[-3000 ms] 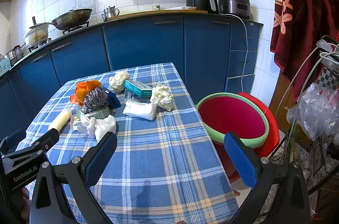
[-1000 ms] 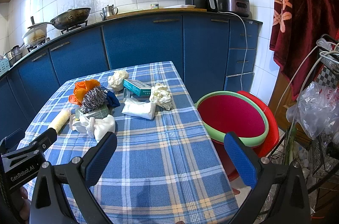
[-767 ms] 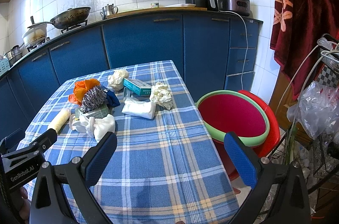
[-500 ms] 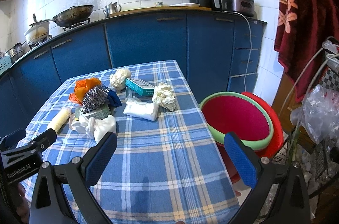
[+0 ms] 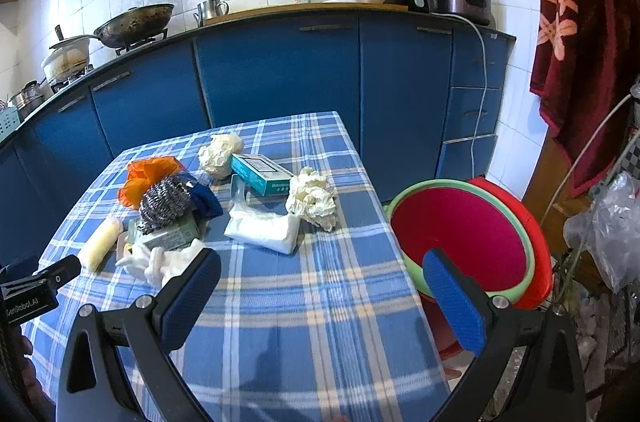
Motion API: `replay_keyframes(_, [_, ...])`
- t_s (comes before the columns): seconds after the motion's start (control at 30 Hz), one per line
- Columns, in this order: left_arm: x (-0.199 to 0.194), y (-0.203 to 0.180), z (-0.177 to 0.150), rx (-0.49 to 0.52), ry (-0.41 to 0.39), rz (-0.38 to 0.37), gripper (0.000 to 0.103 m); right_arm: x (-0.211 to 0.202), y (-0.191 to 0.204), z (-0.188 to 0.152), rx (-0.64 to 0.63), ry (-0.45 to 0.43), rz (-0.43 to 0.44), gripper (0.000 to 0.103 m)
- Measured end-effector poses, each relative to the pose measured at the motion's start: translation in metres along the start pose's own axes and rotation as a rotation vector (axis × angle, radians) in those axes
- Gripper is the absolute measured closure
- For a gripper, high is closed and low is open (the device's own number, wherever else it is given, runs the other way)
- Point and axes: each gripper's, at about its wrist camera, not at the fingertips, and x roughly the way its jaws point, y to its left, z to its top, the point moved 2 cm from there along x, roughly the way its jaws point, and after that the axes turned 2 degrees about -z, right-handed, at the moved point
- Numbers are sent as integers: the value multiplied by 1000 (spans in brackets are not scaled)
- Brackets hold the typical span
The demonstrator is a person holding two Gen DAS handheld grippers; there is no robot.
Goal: Collect trash
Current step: 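Grasp the yellow mesh sponge with the left tool while the right tool grasps crumpled tissues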
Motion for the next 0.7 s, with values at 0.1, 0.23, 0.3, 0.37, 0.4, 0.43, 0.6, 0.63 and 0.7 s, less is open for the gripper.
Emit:
replay_keyframes(0.1, [12,5,6,6,24,25,0,12,-1,5,0,24,4,0])
replay_keyframes(0.23, [30,8,16,21,55,41,0,29,-4,13,-3,57,6,0])
replay_keyframes(0.3, [39,9,20,30,69,49,0,38,-6,17,-12,74,4,0])
replay_keyframes(0.37, [48,8,24,40,86,52,0,48,-8,21,-15,84,-4,0])
replay_keyframes(0.4, [51,8,25,44,93,52,0,53,-9,24,-13,91,-6,0])
replay_keyframes(0.43, [55,8,26,46,100,49,0,58,-10,26,-10,96,-5,0])
replay_keyframes(0.6, [70,5,28,55,133,44,12,80,-12,37,-10,140,29,0])
replay_keyframes(0.63, [73,5,27,58,141,44,17,85,-11,38,-18,147,36,0])
replay_keyframes(0.7, [79,4,27,60,153,47,27,92,-7,39,-33,159,47,1])
